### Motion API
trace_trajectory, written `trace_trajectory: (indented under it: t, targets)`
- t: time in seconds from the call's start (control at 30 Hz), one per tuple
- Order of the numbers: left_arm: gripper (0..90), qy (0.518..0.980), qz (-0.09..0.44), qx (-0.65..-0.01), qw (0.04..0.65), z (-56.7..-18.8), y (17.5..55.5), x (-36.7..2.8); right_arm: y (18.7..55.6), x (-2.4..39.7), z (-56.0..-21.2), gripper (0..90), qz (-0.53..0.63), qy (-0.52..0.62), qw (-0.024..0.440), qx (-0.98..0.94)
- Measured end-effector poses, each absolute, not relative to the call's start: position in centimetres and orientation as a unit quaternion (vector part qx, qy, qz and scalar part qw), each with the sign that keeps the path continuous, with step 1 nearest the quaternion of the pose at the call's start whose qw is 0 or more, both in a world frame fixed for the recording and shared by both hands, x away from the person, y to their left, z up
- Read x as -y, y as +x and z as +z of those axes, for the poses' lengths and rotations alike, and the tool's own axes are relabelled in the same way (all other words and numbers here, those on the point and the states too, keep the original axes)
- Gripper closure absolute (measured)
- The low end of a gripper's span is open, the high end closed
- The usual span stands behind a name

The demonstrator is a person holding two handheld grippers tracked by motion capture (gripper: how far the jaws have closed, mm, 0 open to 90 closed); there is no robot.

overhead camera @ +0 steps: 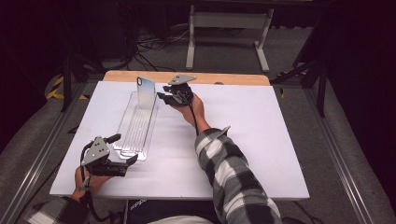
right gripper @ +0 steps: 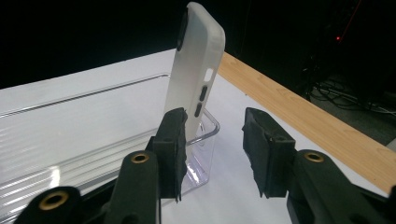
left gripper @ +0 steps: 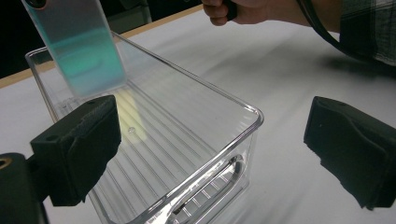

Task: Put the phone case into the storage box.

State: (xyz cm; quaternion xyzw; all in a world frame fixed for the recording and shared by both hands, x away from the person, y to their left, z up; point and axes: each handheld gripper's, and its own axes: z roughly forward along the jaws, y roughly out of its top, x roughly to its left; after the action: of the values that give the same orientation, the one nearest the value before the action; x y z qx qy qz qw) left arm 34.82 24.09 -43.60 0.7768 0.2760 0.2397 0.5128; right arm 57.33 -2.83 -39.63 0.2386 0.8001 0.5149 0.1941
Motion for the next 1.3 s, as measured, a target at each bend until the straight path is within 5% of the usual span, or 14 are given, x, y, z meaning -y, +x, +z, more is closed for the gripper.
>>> trace_trajectory:
  t: [0.77,1.3]
  targets:
    - [4.7,0.782,0.244,-0.268,0.507,-43.6,34.8,-23.7,55.2,4.1,-37.4,57.9,0.524,0.226,0.222,-0.791]
    - [5.1,0.782,0.248,-0.27,0.505,-43.6,34.8,-23.7,54.6,4.1,-37.2,30.8,0.525,0.236,0.249,-0.779]
